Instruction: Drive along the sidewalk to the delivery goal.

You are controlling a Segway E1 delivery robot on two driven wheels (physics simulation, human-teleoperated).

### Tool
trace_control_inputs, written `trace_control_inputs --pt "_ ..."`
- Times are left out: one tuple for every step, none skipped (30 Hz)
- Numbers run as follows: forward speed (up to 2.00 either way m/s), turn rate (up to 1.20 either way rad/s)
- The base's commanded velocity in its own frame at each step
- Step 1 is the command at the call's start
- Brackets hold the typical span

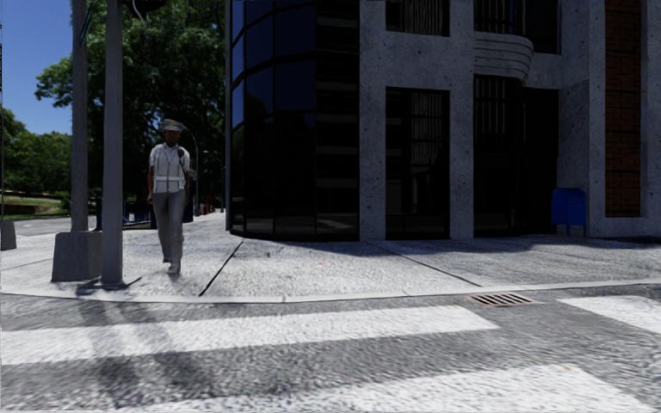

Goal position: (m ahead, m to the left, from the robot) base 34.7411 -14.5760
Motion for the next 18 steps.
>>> trace_control_inputs --pt "1.41 -0.81" --pt "1.41 -0.81" --pt "1.41 -0.81" --pt "1.41 -0.81" --pt "1.41 -0.81" --pt "1.44 -0.78" --pt "1.47 -0.33" --pt "1.48 0.00" --pt "1.48 0.00" --pt "1.49 0.00" --pt "1.49 0.00" --pt "1.49 0.00" --pt "1.49 0.00" --pt "1.49 0.00" --pt "1.49 0.00" --pt "1.50 0.00" --pt "1.50 0.00" --pt "1.50 0.00"
